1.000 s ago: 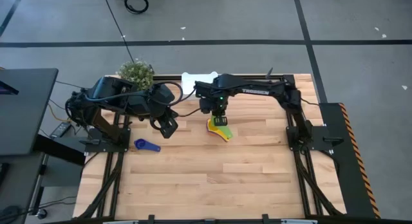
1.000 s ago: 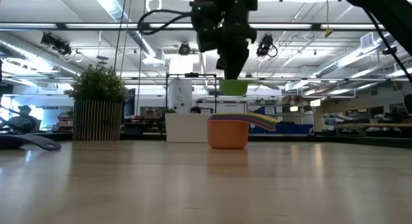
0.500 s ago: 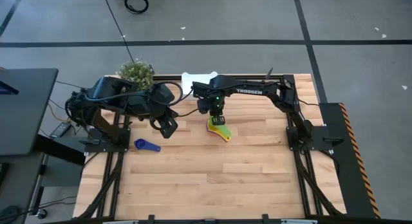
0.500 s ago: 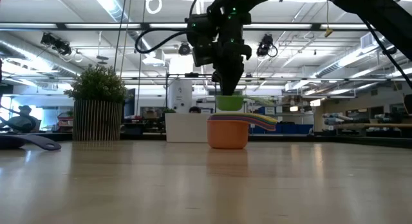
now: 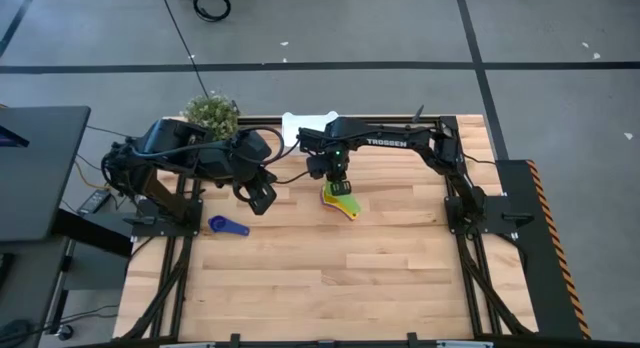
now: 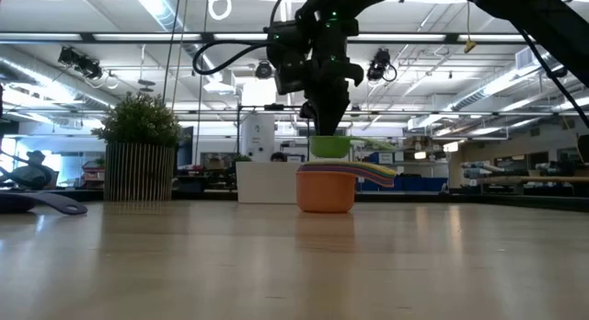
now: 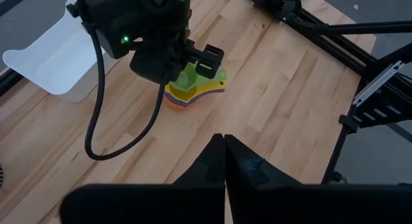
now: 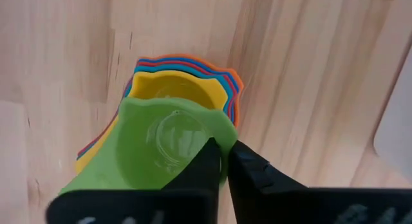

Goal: Nest measuring cups in basket
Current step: Stack the green measuring cup on top of the yellow measuring cup, then stack the violet measuring cup on top of the green measuring cup

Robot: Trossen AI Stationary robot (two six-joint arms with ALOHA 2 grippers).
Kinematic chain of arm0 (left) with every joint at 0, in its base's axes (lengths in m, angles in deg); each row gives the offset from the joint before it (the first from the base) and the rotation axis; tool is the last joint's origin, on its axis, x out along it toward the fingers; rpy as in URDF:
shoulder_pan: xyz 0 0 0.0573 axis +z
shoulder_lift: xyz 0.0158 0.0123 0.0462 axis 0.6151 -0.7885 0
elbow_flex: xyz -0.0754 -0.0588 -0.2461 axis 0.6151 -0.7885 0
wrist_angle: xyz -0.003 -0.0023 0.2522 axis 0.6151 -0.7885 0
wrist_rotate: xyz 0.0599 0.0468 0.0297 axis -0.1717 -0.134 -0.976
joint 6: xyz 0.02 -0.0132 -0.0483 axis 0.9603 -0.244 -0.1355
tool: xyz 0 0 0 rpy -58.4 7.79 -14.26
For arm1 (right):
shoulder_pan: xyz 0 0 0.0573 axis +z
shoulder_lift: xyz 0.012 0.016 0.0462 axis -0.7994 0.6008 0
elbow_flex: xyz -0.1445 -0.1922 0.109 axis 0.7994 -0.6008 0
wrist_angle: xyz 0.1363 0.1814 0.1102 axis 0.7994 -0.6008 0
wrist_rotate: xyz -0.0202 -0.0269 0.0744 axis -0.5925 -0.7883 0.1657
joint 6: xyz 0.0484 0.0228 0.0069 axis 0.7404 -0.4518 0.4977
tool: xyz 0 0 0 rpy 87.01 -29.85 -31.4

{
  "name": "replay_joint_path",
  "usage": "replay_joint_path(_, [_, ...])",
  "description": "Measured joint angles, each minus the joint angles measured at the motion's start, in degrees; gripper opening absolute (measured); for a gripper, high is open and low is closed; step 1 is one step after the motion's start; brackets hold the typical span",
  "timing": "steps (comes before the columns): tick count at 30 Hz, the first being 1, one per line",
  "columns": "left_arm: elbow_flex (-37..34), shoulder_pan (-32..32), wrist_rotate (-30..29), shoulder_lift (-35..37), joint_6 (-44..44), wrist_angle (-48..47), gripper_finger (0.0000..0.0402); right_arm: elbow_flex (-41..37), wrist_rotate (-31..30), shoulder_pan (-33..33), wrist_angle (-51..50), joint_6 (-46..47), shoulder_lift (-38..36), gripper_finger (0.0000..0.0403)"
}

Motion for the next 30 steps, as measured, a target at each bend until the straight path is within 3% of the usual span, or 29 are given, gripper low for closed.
replay_joint_path(6, [0.0,0.0,0.0,0.0,0.0,0.0,0.0002,0.0,0.1,0.3,0.5,1.8,0.0,0.0069])
replay_joint_path(17, [0.0,0.0,0.0,0.0,0.0,0.0,0.0002,0.0,0.1,0.5,0.4,1.7,-1.3,0.0074])
replay_joint_path(30, [0.0,-0.3,0.7,0.2,-6.5,0.0,0.0002,0.0,0.0,2.3,0.5,1.3,-16.4,0.0038])
